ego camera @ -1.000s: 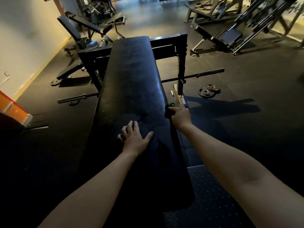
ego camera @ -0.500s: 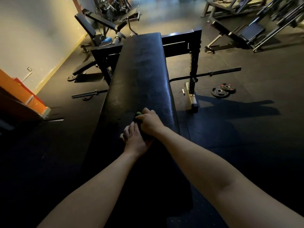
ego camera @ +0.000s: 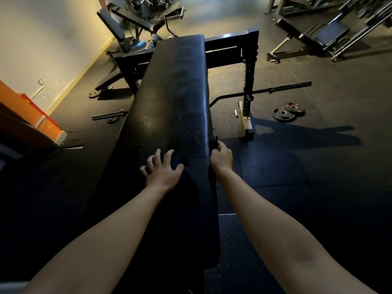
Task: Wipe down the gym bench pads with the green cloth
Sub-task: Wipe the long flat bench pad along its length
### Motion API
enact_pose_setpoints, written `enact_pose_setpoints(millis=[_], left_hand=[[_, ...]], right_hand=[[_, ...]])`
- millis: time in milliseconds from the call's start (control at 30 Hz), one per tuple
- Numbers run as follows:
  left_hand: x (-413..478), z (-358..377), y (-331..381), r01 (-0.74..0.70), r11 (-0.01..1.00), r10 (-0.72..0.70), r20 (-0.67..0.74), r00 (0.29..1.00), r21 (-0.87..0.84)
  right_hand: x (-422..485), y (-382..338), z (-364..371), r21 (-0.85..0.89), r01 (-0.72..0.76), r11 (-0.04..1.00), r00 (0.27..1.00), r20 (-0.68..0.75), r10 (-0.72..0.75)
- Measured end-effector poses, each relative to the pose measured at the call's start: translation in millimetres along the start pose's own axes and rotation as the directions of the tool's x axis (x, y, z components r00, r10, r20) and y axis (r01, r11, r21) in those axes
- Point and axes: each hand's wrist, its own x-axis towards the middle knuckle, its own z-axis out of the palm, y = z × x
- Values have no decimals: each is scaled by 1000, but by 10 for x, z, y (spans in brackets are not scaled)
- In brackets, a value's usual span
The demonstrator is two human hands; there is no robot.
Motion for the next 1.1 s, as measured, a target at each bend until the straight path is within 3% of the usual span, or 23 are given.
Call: enact_pose_setpoints(millis=[100, 200, 333, 433, 500, 567, 667, 733, 833, 900, 1000, 1100], left_hand=[[-23, -11, 12, 6, 1000, -6, 11, 1000, 13], [-52, -40, 42, 5, 1000, -5, 8, 1000, 12], [-83, -84, -20, -26, 999, 25, -34, 999, -41], [-78, -77, -121, -76, 994, 71, -77, 994, -72], [-31, -95, -262, -147, 985, 135, -132, 982, -86], [56, -167, -425, -234, 964, 212, -170, 962, -122], [235, -352, -735, -293, 938, 249, -226, 942, -186], [369, -461, -1004, -223, 966, 190, -228, 955, -132], [580, -612, -1431, 34, 991, -34, -5, 999, -131], [688, -656, -1574, 103, 979, -79, 136, 988, -178], [730, -611, -1615, 71, 980, -43, 152, 987, -185], [715, -554, -1610, 43, 979, -22, 105, 994, -200]], right_hand=[[21, -64, -42, -57, -70, 996, 997, 33, 72], [-10, -153, 32, -279, 78, 957, 997, 8, -79], [-78, -147, 138, -546, 286, 788, 938, -11, -348], [-147, -213, 187, -684, 396, 612, 880, 94, -465], [-266, -325, 383, -684, 525, 507, 822, 252, -510], [-397, -406, 651, -626, 616, 477, 777, 385, -499], [-482, -413, 929, -544, 685, 485, 726, 450, -521], [-393, -406, 968, -573, 711, 408, 692, 464, -553], [-61, -506, 940, -710, 579, 401, 765, 303, -569], [168, -585, 903, -804, 410, 431, 846, 159, -509], [241, -660, 995, -840, 171, 516, 921, -50, -386], [109, -700, 1285, -795, 120, 595, 922, -133, -363]])
